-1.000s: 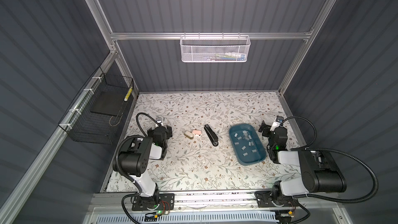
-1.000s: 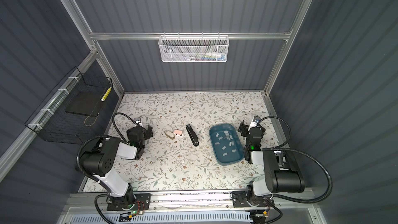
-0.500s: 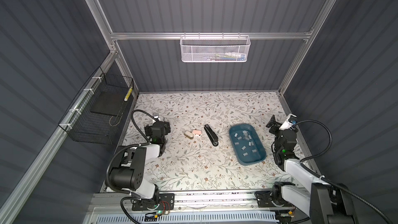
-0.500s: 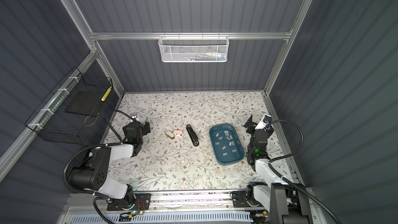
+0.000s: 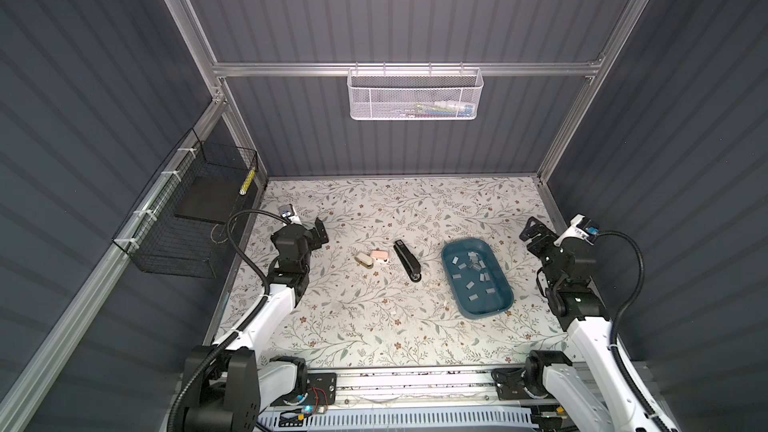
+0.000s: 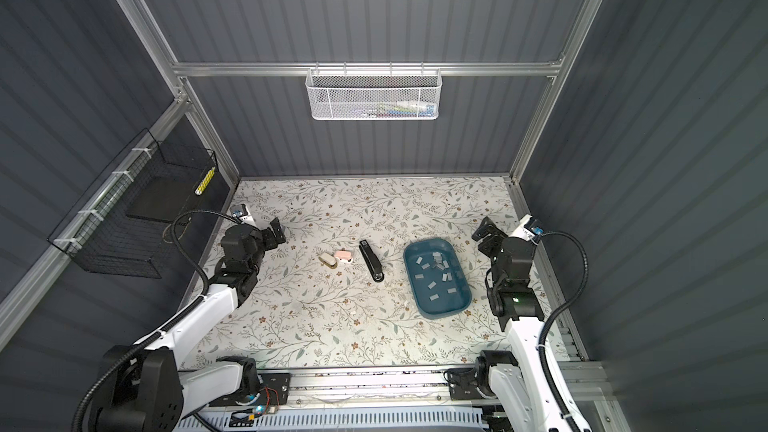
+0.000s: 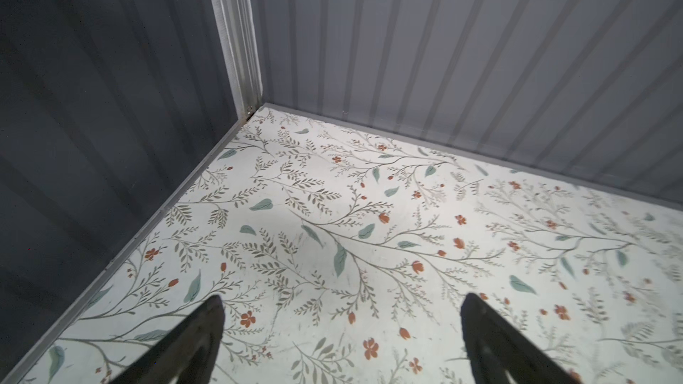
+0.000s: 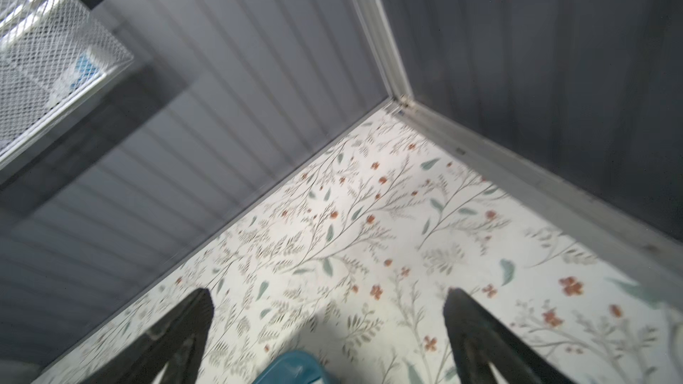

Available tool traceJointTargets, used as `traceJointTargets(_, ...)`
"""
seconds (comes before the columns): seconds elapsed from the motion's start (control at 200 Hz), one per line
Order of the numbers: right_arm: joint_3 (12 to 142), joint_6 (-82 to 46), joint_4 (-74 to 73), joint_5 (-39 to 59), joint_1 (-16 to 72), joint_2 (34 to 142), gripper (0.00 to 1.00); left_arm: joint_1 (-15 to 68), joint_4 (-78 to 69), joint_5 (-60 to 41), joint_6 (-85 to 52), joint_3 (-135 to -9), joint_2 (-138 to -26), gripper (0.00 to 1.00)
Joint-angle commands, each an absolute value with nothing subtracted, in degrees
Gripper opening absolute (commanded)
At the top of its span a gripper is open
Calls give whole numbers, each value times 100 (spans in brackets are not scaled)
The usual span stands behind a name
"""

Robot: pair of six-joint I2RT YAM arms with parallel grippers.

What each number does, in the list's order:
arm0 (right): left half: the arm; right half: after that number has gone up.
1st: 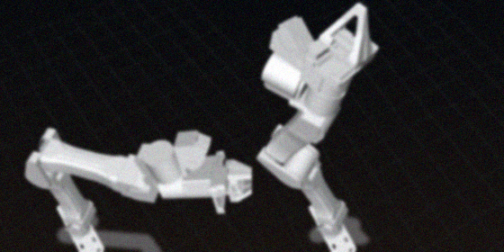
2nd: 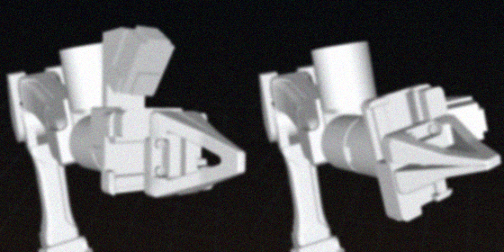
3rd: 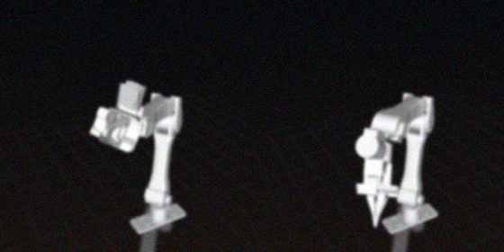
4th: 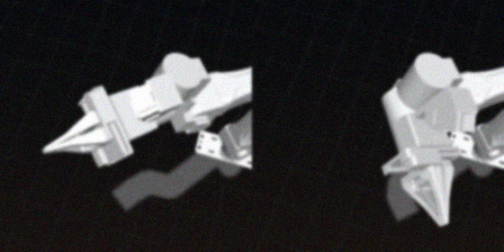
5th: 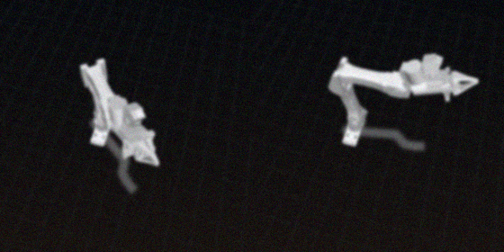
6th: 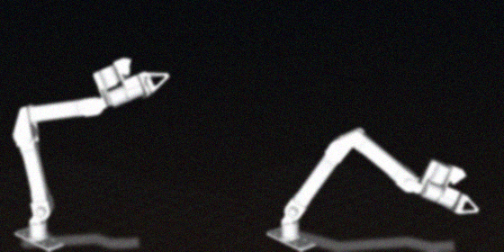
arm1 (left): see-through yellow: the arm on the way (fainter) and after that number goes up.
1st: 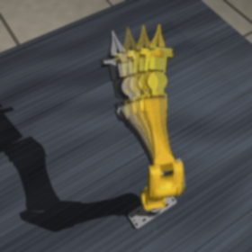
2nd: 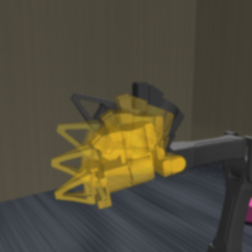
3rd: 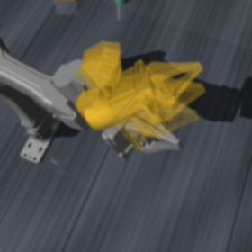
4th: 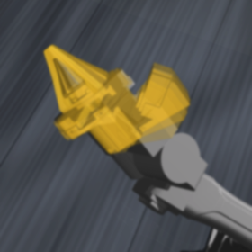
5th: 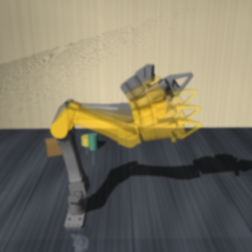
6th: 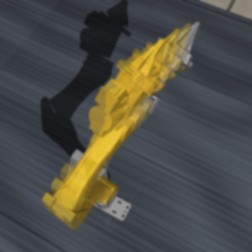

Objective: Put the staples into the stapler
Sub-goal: 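Raise both grippers from rest and move them toward the table center, then reach the left gripper down over the black stapler and close on it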

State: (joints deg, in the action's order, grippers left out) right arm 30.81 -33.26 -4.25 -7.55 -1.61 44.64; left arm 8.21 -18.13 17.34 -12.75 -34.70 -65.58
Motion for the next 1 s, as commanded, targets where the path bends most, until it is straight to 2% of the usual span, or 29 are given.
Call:
traceJointTargets(0.0, 2757, -3514, -831, 502, 22, 4618, 99, 853, -1816, 1087, -1720, -3447, -6224, 100)
traceJointTargets(0.065, 2766, -3194, -1065, 623, 274, 4759, 99, 853, -1920, 1147, -1898, -3636, -6304, 100)
traceJointTargets(0.16, 2826, -2758, -1044, 122, 810, 4939, 99, 853, -1719, 1710, -2242, -4184, -6650, 100)
traceJointTargets(0.245, 2679, -2490, -1306, -237, 1079, 5154, 99, 853, -2109, 1424, -1832, -4453, -6930, 100)
traceJointTargets(0.405, 2518, -2137, -1846, -507, 1088, 5606, 99, 852, -4271, -354, -476, -3882, -6840, 96)
traceJointTargets(0.485, 2490, -2010, -1984, -716, 1090, 5796, 99, 851, -4699, -1604, 380, -3781, -6904, 85)
traceJointTargets(0.595, 2443, -2185, -1932, -1243, 1081, 5861, 99, 945, -3920, -3330, 1637, -4060, -7134, 73)
traceJointTargets(0.72, 2167, -2148, -2333, -1079, 1081, 5651, 99, 1469, -2146, -3950, 3967, -4439, -7477, 60)
traceJointTargets(0.835, 1990, -2165, -2450, -960, 1101, 5506, 99, 1984, 169, -4826, 6532, -5093, -7792, 57)
traceJointTargets(0.996, 1823, -2231, -2494, -1011, 1099, 5294, 99, 2142, 1301, -5407, 7575, -5610, -8295, 59)
